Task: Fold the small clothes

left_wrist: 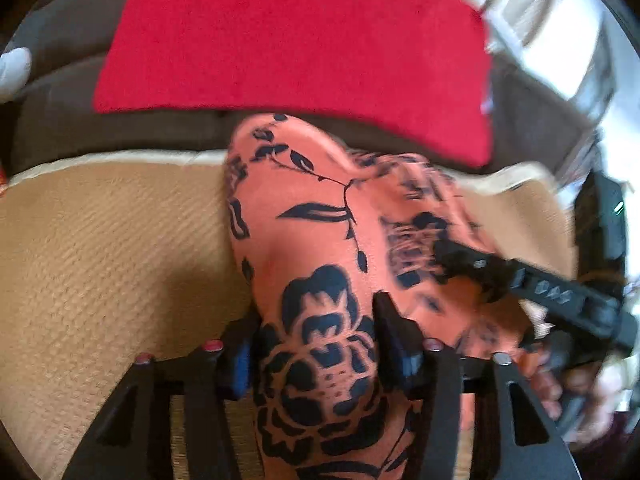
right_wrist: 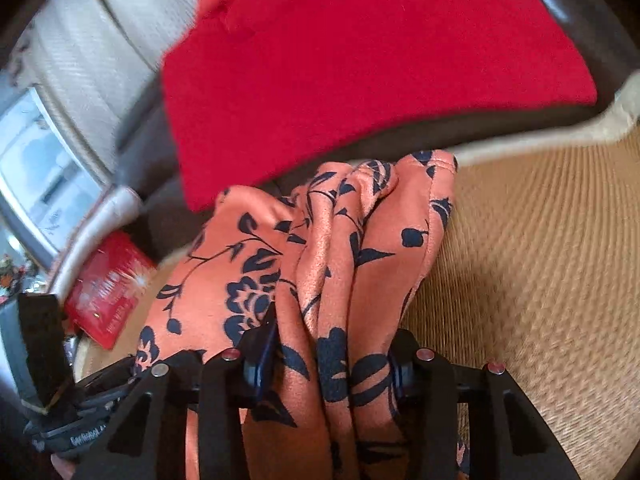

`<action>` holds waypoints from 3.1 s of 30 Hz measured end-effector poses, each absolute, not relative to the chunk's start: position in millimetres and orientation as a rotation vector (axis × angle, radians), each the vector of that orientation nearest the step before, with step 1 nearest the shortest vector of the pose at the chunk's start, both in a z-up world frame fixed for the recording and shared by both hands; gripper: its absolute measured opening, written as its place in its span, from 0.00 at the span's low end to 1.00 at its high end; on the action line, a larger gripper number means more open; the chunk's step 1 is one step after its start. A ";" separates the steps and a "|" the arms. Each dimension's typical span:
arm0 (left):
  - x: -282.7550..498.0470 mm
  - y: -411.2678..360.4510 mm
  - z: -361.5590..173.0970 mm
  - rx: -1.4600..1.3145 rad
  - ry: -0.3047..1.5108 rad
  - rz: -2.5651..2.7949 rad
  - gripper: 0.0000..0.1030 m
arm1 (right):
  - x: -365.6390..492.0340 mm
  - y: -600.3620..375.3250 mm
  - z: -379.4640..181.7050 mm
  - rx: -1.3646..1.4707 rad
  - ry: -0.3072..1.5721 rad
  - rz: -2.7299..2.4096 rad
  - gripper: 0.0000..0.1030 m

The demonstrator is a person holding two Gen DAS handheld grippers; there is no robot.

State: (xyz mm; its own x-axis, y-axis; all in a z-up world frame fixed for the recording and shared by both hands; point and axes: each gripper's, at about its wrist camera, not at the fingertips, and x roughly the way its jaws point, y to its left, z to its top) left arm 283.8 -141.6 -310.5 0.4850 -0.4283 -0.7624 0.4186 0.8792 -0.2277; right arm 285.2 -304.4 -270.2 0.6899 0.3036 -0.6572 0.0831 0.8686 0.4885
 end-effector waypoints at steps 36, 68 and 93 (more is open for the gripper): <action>94.1 -48.3 -87.5 0.144 0.360 -0.090 0.95 | 74.4 -256.1 -82.1 0.217 0.528 -0.031 0.66; 34.6 -46.0 -43.4 0.123 0.266 -0.043 1.00 | 18.7 -264.5 -43.1 0.178 0.475 -0.121 0.78; 26.7 -30.2 -39.4 0.099 0.251 -0.026 1.00 | 16.8 -233.3 -32.2 0.167 0.474 -0.098 0.78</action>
